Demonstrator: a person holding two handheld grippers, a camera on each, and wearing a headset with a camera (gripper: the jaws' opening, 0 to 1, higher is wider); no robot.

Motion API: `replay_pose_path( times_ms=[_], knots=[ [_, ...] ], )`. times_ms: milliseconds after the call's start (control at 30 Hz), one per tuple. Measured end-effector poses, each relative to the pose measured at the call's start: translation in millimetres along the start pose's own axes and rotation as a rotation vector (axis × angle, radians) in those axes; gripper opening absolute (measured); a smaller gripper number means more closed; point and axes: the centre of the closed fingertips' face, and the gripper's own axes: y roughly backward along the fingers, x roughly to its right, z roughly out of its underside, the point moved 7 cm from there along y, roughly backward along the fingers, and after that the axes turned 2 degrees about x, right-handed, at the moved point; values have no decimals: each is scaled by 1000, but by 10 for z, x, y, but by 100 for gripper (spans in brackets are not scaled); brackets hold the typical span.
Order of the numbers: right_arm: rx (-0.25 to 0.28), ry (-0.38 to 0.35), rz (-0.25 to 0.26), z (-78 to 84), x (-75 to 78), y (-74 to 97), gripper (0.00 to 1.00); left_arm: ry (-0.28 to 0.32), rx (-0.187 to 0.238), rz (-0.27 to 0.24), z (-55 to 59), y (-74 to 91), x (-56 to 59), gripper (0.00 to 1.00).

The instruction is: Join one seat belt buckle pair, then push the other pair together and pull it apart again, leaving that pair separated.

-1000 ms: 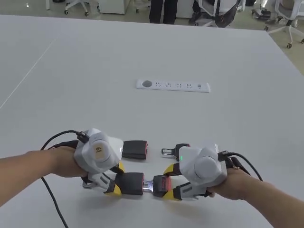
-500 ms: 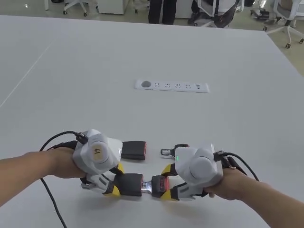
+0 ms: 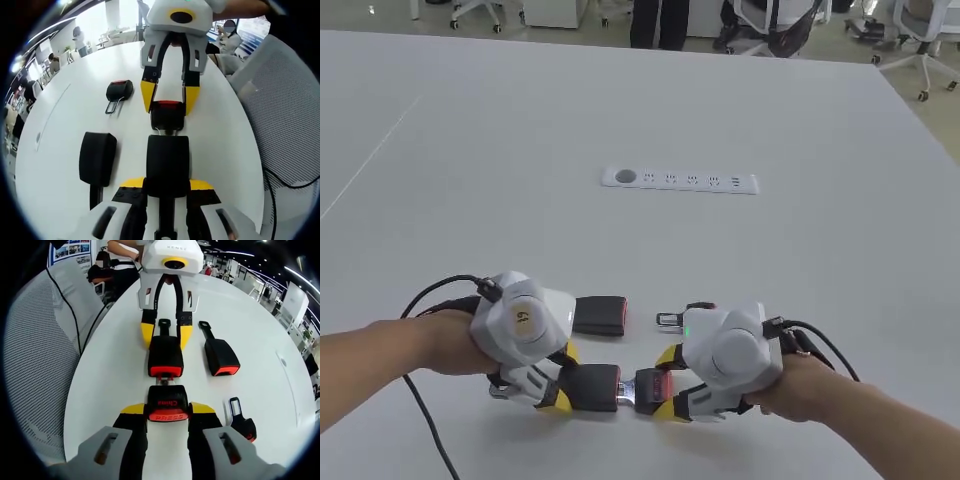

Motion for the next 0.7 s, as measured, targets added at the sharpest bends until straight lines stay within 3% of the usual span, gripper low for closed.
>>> replay_pose_path(
  times_ms=[700],
  knots=[
    [-10,-32,13,-72,-15,-95,28,1,-6,6,-8,-4,-2,29]
  ],
)
